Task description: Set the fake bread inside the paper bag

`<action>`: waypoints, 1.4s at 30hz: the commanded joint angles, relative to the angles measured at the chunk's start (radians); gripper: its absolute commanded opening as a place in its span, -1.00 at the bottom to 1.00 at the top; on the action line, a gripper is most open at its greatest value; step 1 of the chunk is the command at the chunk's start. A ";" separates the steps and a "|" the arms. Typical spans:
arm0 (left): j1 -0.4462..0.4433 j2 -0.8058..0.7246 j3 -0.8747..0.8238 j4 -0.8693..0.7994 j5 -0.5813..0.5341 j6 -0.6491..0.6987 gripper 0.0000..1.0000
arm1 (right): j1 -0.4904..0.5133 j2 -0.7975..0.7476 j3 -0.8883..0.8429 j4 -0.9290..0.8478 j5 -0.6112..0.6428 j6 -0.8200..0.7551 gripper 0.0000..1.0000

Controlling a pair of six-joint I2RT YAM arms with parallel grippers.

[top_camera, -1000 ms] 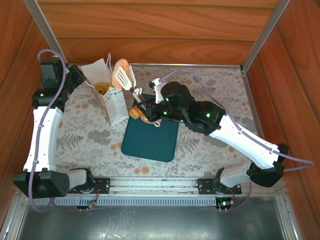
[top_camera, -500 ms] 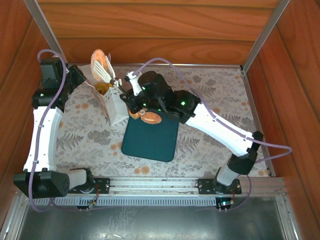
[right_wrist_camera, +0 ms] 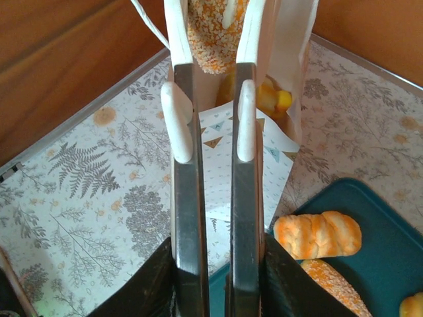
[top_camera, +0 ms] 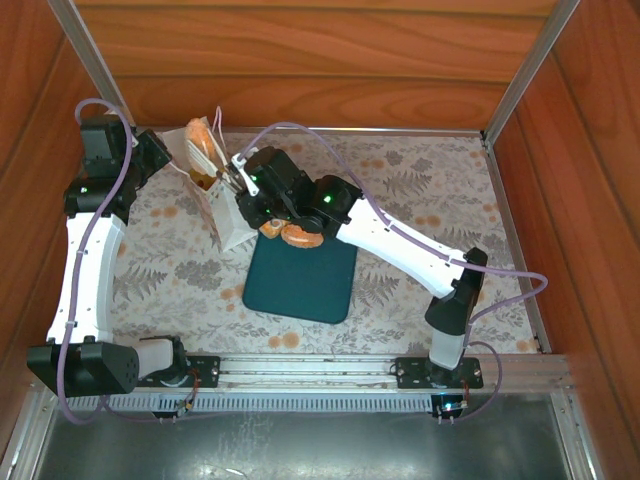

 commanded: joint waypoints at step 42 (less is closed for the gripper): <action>-0.007 -0.012 0.008 0.019 -0.003 -0.004 -1.00 | -0.063 -0.346 -0.260 0.046 0.076 0.123 -0.12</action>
